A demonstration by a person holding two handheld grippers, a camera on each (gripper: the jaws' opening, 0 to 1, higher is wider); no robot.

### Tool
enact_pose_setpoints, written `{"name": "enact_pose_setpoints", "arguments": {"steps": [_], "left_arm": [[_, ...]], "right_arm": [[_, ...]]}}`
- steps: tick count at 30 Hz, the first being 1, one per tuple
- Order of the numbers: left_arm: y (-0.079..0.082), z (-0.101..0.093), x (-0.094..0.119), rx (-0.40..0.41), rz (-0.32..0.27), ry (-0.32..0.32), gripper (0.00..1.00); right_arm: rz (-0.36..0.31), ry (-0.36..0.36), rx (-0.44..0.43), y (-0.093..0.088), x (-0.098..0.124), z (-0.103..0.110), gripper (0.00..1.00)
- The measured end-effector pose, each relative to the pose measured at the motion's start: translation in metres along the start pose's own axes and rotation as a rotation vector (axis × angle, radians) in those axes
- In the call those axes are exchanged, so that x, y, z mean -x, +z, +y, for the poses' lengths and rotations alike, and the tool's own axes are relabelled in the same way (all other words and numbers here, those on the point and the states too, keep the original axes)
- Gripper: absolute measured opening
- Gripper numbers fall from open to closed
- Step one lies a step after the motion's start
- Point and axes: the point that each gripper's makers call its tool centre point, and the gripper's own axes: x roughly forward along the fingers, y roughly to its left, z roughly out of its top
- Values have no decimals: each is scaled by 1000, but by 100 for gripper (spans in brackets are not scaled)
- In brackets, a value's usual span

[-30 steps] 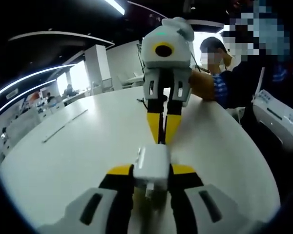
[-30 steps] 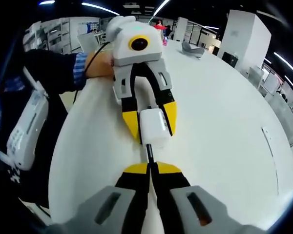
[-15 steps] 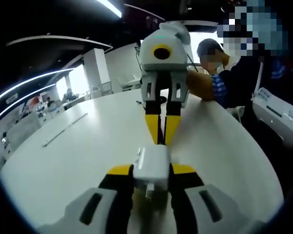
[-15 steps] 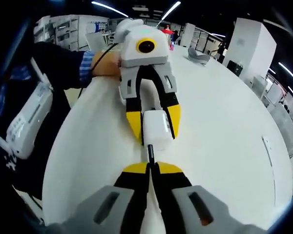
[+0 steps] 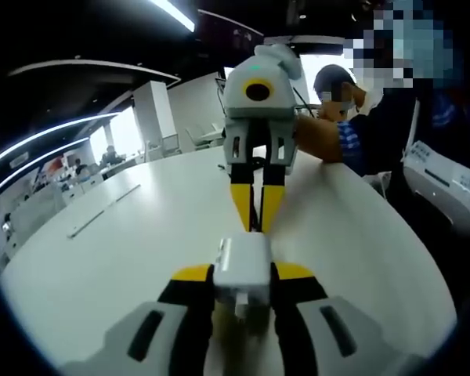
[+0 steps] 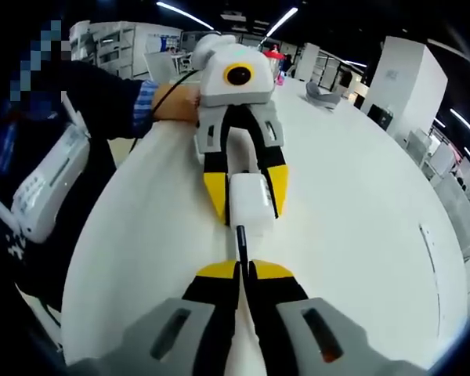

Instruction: Plug the desk Type‑C cable into the charger adapter.

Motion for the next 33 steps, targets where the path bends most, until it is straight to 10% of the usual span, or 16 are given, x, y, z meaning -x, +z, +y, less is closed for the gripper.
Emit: {"name": "enact_pose_setpoints", "arguments": {"steps": [33], "left_arm": [[-1, 6, 3, -19, 21, 39, 28]], "right_arm": [[64, -82, -8, 2, -4, -1, 4]]}}
